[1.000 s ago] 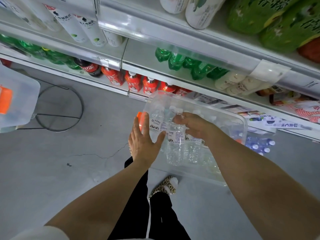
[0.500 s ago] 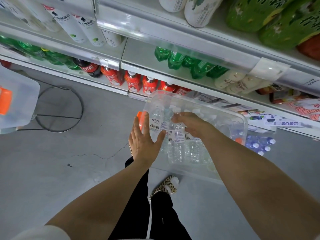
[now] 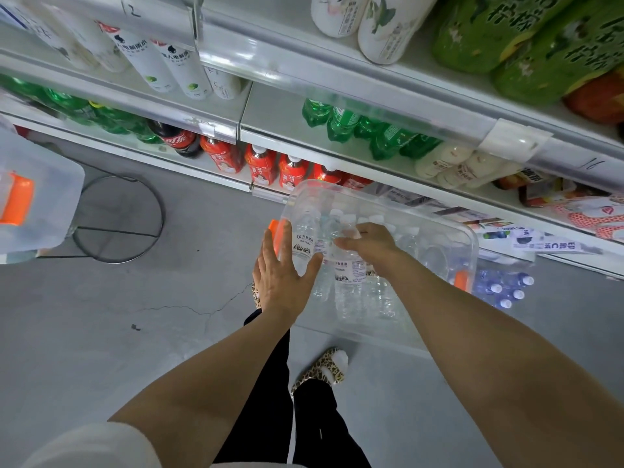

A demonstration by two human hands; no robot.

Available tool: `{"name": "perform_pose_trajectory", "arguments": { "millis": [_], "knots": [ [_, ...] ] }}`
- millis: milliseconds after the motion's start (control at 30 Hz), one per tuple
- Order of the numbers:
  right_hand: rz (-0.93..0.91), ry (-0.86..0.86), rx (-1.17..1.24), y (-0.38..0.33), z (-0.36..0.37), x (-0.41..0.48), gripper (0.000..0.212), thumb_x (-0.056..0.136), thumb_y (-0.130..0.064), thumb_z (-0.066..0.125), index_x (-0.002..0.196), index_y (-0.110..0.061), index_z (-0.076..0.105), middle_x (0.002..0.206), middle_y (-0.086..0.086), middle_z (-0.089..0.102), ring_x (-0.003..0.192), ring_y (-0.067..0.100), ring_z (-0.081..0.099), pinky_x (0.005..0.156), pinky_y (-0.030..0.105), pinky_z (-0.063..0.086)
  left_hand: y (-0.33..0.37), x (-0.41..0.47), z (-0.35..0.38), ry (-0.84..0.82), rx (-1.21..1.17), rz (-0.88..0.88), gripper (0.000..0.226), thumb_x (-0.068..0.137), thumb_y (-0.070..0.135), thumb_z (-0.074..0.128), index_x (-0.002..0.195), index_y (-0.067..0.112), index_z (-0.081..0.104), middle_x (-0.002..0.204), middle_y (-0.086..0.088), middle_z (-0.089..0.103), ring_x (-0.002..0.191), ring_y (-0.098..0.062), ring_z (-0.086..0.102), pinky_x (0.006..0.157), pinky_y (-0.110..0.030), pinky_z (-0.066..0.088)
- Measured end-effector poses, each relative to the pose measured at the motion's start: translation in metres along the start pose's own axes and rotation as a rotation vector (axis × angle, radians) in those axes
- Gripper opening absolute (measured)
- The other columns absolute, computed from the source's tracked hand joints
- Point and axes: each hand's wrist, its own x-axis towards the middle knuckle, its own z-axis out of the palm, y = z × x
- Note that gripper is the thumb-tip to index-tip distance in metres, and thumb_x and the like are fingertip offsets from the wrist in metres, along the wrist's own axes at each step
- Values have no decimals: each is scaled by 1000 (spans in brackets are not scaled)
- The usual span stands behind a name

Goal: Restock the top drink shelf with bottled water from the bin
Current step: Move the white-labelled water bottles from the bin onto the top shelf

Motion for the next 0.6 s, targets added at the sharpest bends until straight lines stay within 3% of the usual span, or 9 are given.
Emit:
{"name": "perform_pose_trajectory", "arguments": {
  "millis": [133, 233, 300, 367, 500, 600],
  "knots": [
    [6, -18, 216, 14, -22, -16, 84, 73, -28, 93, 145, -16, 51, 143, 3, 55, 128, 27, 55, 110, 51, 45, 0, -1, -6, -47, -50, 13, 85, 83, 86, 21, 154, 50, -6, 167, -4, -1, 151, -32, 15, 118, -54, 16],
    [-4, -11, 362, 21, -32, -37, 82, 73, -19, 92, 144, -18, 52, 144, 9, 57, 130, 30, 56, 112, 54, 43, 4, -5, -14, -76, -74, 38, 90, 84, 82, 26, 157, 39, -3, 167, -2, -8, 154, -24, 1, 122, -48, 4],
    [-56, -12, 401, 23, -39, -54, 66, 73, -15, 92, 132, -20, 62, 135, 12, 63, 121, 30, 63, 99, 47, 53, 16, -10, -21, -84, -83, 45, 90, 86, 79, 27, 159, 33, 0, 167, -1, -8, 154, -21, -4, 123, -44, -1],
    [-121, -4, 424, 21, -48, -75, 52, 73, -14, 91, 119, -23, 68, 121, 7, 69, 111, 28, 67, 81, 34, 54, 33, -20, -30, -90, -130, 64, 87, 89, 76, 28, 159, 32, 3, 167, 1, -7, 153, -17, -6, 123, -40, -4],
    [-252, 62, 448, 5, -75, -118, 45, 73, -11, 91, 112, -20, 70, 114, 6, 70, 108, 27, 66, 91, 40, 53, 78, -48, -55, -119, -355, 130, 74, 97, 64, 33, 159, 32, 10, 167, 8, 3, 153, -14, 2, 124, -38, 0],
    [-395, 95, 437, -17, -108, -152, 35, 73, -7, 90, 98, -20, 71, 105, 3, 74, 98, 19, 68, 81, 27, 53, 111, -73, -80, -156, -538, 175, 67, 99, 62, 31, 158, 33, 18, 164, 13, 14, 151, -9, 11, 119, -29, 7]
  ]
}}
